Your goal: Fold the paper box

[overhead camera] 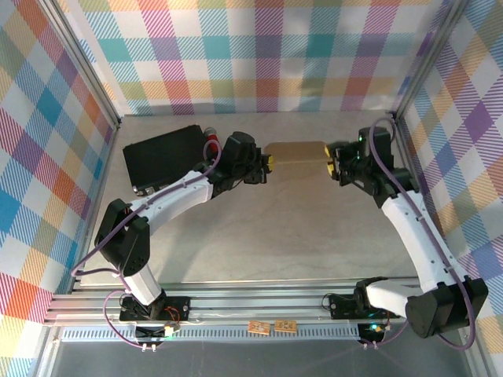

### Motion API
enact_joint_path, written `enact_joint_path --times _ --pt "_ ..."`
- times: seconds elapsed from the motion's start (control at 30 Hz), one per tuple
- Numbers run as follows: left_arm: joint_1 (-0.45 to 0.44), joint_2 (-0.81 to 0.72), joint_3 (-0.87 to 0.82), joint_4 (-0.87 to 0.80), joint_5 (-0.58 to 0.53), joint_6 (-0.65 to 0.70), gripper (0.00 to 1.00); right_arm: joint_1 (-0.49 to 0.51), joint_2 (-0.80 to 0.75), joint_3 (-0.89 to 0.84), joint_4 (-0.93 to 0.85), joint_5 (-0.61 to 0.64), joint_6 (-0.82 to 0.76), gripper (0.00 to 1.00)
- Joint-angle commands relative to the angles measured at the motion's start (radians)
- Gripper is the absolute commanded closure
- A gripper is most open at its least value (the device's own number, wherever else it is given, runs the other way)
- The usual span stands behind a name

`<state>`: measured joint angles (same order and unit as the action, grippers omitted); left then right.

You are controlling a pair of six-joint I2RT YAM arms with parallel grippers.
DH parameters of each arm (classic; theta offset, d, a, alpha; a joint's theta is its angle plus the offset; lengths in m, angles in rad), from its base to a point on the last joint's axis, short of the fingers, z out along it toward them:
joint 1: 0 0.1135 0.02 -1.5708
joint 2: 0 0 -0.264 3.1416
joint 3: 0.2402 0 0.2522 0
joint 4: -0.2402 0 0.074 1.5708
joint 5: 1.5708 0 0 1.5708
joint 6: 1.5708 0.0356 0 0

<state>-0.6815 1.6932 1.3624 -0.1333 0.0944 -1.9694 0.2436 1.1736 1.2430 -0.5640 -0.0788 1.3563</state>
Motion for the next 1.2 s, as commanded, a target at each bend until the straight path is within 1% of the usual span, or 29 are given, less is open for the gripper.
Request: enact_joint_path --times 0.0,0.07,0.1,0.2,0.27,0.33,0.4,0.47,0.5,0.53,0.7,0.77,0.87,0.93,1.03,1.1,1.17 --pt "0.033 -0.029 0.109 -0.131 -0.025 -0.073 1.0 0.008 -0.017 0.154 -0.07 0.011 -0.54 0.37" --pt "0.052 -0.036 0.157 -0.231 -0.014 -0.066 1.0 0.01 -0.054 0.167 -0.06 0.046 -0.775 0.35" --pt "0.063 -0.034 0.18 -0.27 -0.002 -0.062 1.0 0.01 -0.081 0.153 -0.026 0.055 -0.915 0.35" --pt "0.088 -0.027 0.248 -0.378 0.036 -0.05 1.0 0.039 -0.145 0.07 0.127 0.036 -1.255 0.39" --pt "0.102 -0.021 0.287 -0.45 0.056 -0.034 1.0 0.071 -0.165 0.01 0.238 0.008 -1.502 0.4" --pt "0.116 -0.023 0.31 -0.5 0.064 -0.028 1.0 0.094 -0.154 -0.032 0.314 -0.066 -1.722 0.4" --pt "0.126 -0.025 0.321 -0.512 0.061 -0.023 1.0 0.102 -0.12 -0.024 0.301 -0.172 -1.875 0.37" --pt "0.134 -0.021 0.326 -0.516 0.069 -0.02 1.0 0.119 -0.083 0.003 0.239 -0.253 -1.997 0.35" --pt "0.138 -0.021 0.325 -0.513 0.073 -0.02 1.0 0.134 -0.062 0.018 0.202 -0.257 -2.059 0.34" --pt "0.14 -0.022 0.322 -0.507 0.077 -0.02 1.0 0.151 -0.041 0.029 0.182 -0.225 -2.114 0.34" --pt "0.147 -0.031 0.314 -0.508 0.088 -0.015 1.0 0.176 0.044 0.048 0.156 -0.133 -2.276 0.33" --pt "0.152 -0.036 0.31 -0.506 0.089 -0.011 1.0 0.188 0.08 0.075 0.136 -0.127 -2.306 0.33" --pt "0.158 -0.036 0.31 -0.506 0.095 -0.005 1.0 0.208 0.124 0.091 0.155 -0.085 -2.325 0.36" --pt "0.161 -0.037 0.311 -0.506 0.1 -0.003 1.0 0.223 0.158 0.11 0.156 -0.06 -2.333 0.44" --pt "0.165 -0.034 0.314 -0.506 0.104 0.001 1.0 0.236 0.179 0.127 0.15 -0.06 -2.34 0.58" --pt "0.168 -0.034 0.314 -0.499 0.108 0.004 1.0 0.243 0.191 0.134 0.134 -0.056 -2.344 0.62" --pt "0.171 -0.032 0.317 -0.498 0.111 0.009 1.0 0.247 0.199 0.135 0.117 -0.052 -2.341 0.65"
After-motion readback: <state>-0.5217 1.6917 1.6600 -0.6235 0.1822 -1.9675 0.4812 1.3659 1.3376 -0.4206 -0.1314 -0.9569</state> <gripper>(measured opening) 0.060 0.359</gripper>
